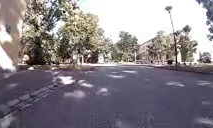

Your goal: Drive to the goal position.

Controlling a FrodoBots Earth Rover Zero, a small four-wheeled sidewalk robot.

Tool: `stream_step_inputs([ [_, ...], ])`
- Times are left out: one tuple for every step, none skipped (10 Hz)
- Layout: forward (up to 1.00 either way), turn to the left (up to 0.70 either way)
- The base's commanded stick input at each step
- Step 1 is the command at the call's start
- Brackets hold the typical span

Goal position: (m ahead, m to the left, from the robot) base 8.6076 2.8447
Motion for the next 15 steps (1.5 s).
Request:
stream_step_inputs([
  [0.70,0.00],
  [0.70,0.00],
  [0.70,0.00],
  [0.70,0.00],
  [0.70,0.00],
  [0.70,0.00],
  [0.70,0.00],
  [0.70,0.00],
  [0.70,0.00],
  [0.70,0.00],
  [0.70,0.00],
  [0.70,0.00],
  [0.70,0.00],
  [0.70,0.00],
  [0.70,0.00],
])
